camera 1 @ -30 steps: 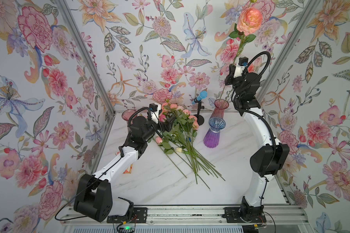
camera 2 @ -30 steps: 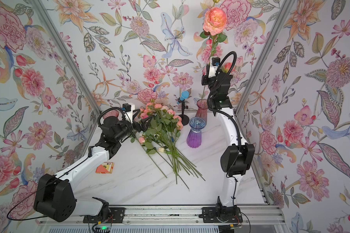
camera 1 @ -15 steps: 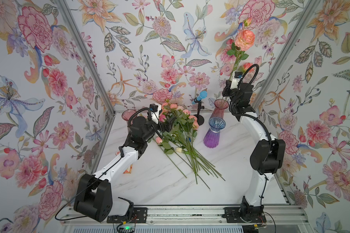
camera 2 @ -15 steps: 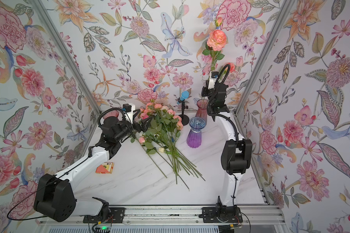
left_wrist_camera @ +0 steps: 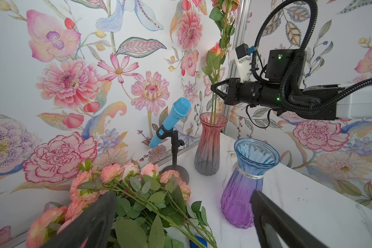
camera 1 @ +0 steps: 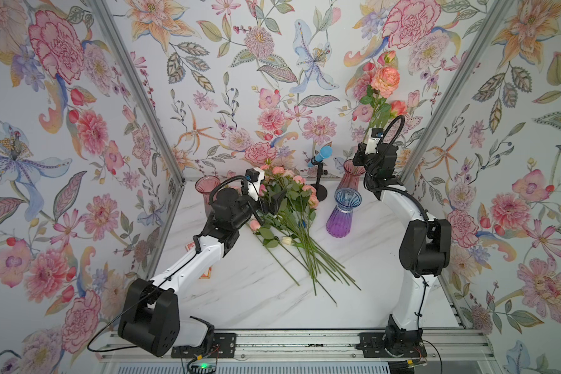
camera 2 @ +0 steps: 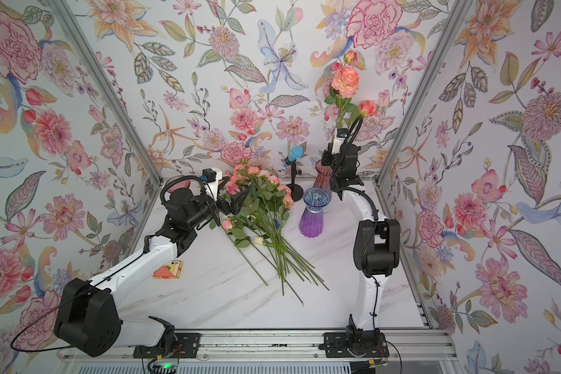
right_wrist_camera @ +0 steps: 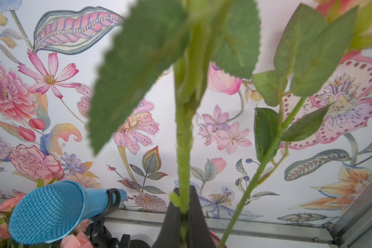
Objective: Place the pink flowers into the vase
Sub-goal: Place the flower in the vase.
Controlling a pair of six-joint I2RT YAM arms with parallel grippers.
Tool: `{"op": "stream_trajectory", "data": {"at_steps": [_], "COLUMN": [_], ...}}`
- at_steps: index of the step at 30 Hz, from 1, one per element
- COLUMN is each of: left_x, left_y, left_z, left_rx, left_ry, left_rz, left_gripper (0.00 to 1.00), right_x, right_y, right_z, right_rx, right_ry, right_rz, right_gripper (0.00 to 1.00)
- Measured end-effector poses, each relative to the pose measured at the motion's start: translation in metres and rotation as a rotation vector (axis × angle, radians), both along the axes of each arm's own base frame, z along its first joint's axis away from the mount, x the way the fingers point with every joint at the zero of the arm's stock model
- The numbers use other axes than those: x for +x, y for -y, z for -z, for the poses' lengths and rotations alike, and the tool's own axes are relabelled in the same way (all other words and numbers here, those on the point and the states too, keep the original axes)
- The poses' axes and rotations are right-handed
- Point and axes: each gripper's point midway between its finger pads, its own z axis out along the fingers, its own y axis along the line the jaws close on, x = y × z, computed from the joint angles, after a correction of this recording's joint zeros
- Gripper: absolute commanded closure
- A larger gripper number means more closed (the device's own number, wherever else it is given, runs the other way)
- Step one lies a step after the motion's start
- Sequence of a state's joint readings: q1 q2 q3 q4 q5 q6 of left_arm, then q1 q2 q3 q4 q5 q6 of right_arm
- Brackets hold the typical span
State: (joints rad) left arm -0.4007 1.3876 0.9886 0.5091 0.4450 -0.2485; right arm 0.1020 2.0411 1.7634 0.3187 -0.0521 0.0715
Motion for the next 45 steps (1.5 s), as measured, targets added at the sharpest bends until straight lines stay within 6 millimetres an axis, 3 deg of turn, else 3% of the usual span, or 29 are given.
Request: {"op": "stream_trajectory", "data": {"at_steps": [8, 13, 19, 23, 29, 34, 41, 43, 45], "left_x": [-0.001, -0.001, -0.002, -0.002, -0.002, -0.002, -0.002, -0.002, -0.002], "left_y": [0.002, 0.003, 0.004, 0.004, 0.004, 0.004, 0.004, 0.004, 0.004], "left_z": [0.002, 0.004, 0.004, 0.004, 0.004, 0.004, 0.004, 0.004, 0.004], "left_rx": [0.009, 0.012, 0.013, 0.013, 0.014, 0.014, 0.014, 0.014, 0.014], "left_ry": [-0.004, -0.011, -0.011, -0.011, -0.010, -0.009, -0.009, -0.009, -0.010], "left_rz": [0.003, 0.005, 0.007, 0.007, 0.008, 0.009, 0.009, 0.008, 0.008], "left_gripper": [0.00, 0.00, 0.00, 0.00, 0.00, 0.00, 0.00, 0.00, 0.00], "right_x": [0.007, 0.007, 0.006, 0.005, 0.004, 0.003, -0.009, -0.016, -0.024], "right_y": [0.000, 0.001, 0.002, 0.002, 0.003, 0.003, 0.005, 0.005, 0.006], "right_z": [0.031, 0.034, 0.044, 0.049, 0.056, 0.059, 0.033, 0.021, 0.008], "right_rx": [0.002, 0.001, 0.007, 0.006, 0.001, -0.003, -0.005, -0.003, -0.001], "right_ry": [-0.069, -0.078, -0.121, -0.144, -0.172, -0.187, -0.157, -0.141, -0.121], "right_rz": [0.003, 0.003, 0.007, 0.007, 0.007, 0.010, 0.010, 0.010, 0.010], "right_gripper": [0.97, 0.93, 0.76, 0.73, 0.52, 0.44, 0.30, 0.23, 0.09]}}
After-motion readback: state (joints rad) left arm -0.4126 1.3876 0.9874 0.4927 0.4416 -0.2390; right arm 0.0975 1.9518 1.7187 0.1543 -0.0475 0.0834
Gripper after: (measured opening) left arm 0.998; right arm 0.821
